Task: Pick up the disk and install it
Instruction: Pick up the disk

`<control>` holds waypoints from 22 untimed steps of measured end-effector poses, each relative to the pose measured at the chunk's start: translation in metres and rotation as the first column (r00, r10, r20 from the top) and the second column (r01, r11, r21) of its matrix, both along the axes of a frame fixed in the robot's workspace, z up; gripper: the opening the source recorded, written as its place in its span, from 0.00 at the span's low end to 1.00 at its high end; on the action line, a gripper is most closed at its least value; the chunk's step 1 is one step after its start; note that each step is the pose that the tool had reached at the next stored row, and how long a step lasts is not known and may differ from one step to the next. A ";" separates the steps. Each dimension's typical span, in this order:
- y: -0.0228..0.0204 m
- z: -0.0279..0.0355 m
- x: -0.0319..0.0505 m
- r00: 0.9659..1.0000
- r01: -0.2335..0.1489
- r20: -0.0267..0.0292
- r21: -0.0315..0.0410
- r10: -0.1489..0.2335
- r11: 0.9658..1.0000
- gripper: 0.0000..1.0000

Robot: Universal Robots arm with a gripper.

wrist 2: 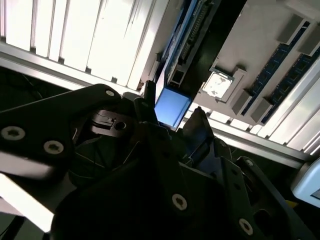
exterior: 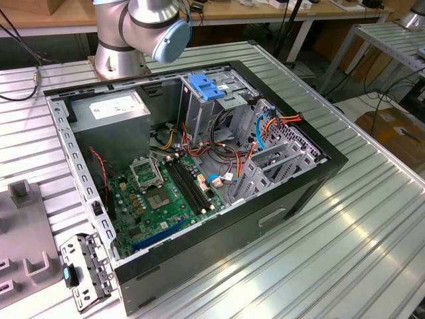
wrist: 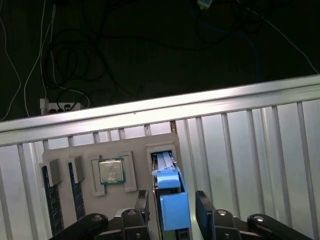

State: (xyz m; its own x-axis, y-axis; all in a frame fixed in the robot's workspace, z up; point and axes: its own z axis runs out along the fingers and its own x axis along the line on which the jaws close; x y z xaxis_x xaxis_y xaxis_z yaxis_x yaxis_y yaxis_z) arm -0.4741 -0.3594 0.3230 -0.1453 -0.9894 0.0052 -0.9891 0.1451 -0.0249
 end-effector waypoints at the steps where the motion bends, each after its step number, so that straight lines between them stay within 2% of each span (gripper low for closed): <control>1: 0.0000 -0.0017 -0.0001 1.000 -0.004 0.000 0.001 0.004 1.000 0.50; 6: 0.0000 -0.0088 -0.0010 0.999 -0.040 0.000 0.008 0.040 0.999 0.50; 9: 0.0000 -0.0132 -0.0021 0.999 -0.046 0.000 0.013 0.046 0.999 0.50; 17: 0.0000 -0.0247 -0.0034 0.999 -0.047 -0.001 0.014 0.047 0.999 0.50; 22: 0.0000 -0.0277 -0.0034 0.999 -0.047 -0.001 0.014 0.047 0.999 0.50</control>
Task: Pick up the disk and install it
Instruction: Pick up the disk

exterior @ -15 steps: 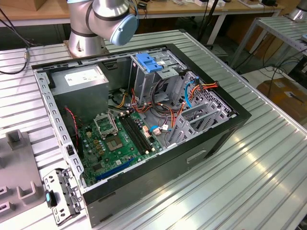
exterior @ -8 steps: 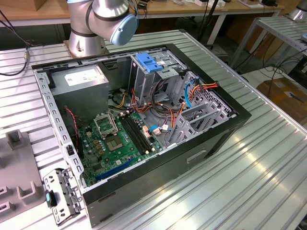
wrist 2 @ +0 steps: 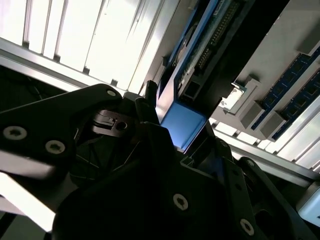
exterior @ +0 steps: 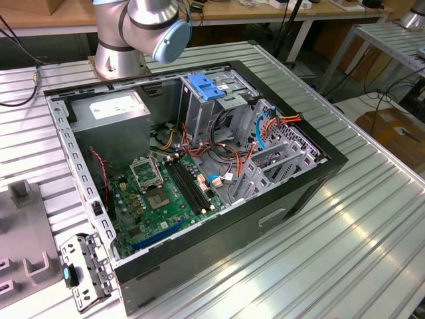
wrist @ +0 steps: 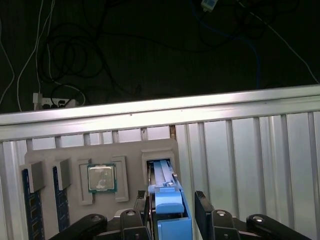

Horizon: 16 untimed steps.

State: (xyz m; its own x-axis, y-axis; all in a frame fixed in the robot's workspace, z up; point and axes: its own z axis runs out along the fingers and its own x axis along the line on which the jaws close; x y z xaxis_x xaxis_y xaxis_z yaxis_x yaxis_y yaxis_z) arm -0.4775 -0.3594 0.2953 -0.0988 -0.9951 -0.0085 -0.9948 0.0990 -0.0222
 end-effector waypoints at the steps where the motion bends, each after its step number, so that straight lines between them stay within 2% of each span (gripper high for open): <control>1: 0.0000 -0.0003 0.0000 1.000 0.000 0.000 0.000 0.000 1.000 0.50; 16: 0.0000 -0.0021 0.0000 1.000 0.000 0.000 0.000 0.000 1.000 0.50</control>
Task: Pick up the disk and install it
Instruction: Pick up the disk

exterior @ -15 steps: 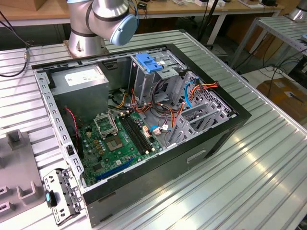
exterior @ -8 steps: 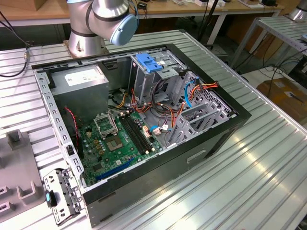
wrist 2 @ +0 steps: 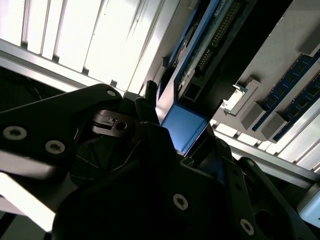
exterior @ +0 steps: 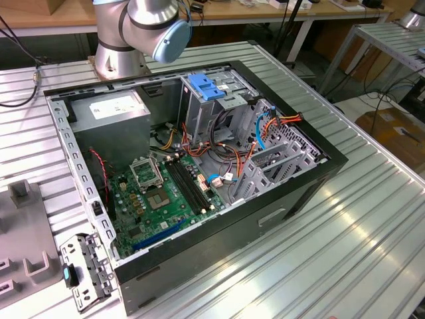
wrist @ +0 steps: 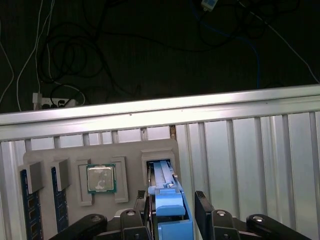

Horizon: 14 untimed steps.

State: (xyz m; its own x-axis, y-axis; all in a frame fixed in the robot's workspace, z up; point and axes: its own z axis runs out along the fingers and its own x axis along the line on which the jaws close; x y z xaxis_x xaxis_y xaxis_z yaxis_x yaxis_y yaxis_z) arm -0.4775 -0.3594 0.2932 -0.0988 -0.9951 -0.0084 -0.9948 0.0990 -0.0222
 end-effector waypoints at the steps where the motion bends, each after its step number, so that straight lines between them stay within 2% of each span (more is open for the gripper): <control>1: 0.0000 0.0000 0.0000 1.000 0.000 0.000 0.000 0.000 1.000 0.50; 6: 0.0000 -0.0001 0.0000 1.000 0.000 0.000 0.000 0.000 1.000 0.48; 7: 0.0000 -0.0001 0.0000 1.000 0.000 0.000 0.000 0.000 1.000 0.41; 11: 0.0000 -0.0001 0.0000 1.000 0.000 0.000 0.000 0.000 1.000 0.41; 14: 0.0000 -0.0002 0.0000 1.000 0.000 0.000 0.000 0.000 1.000 0.37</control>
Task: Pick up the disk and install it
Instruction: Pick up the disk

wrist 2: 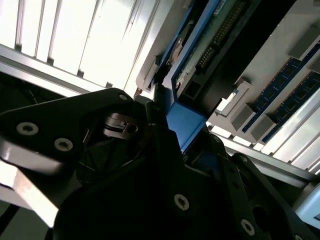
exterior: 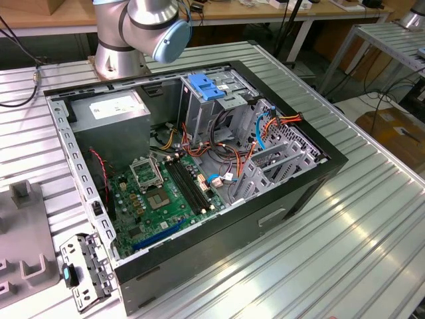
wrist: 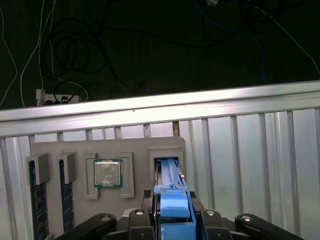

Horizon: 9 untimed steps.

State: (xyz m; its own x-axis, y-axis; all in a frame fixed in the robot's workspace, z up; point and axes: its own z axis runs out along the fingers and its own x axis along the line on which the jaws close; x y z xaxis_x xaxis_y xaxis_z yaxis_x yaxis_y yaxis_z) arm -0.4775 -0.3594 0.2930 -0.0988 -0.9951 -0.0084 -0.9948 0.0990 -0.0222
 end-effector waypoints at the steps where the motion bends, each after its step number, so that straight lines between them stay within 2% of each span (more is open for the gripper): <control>1: 0.0000 0.0000 0.0000 1.000 0.000 0.000 0.000 0.000 1.000 0.37; 9: 0.0000 0.0000 0.0000 1.000 0.000 0.000 0.000 0.000 1.000 0.37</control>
State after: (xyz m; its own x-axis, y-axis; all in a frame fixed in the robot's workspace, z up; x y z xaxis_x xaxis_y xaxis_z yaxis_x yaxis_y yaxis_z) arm -0.4775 -0.3594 0.2930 -0.0989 -0.9951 -0.0083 -0.9948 0.0990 -0.0222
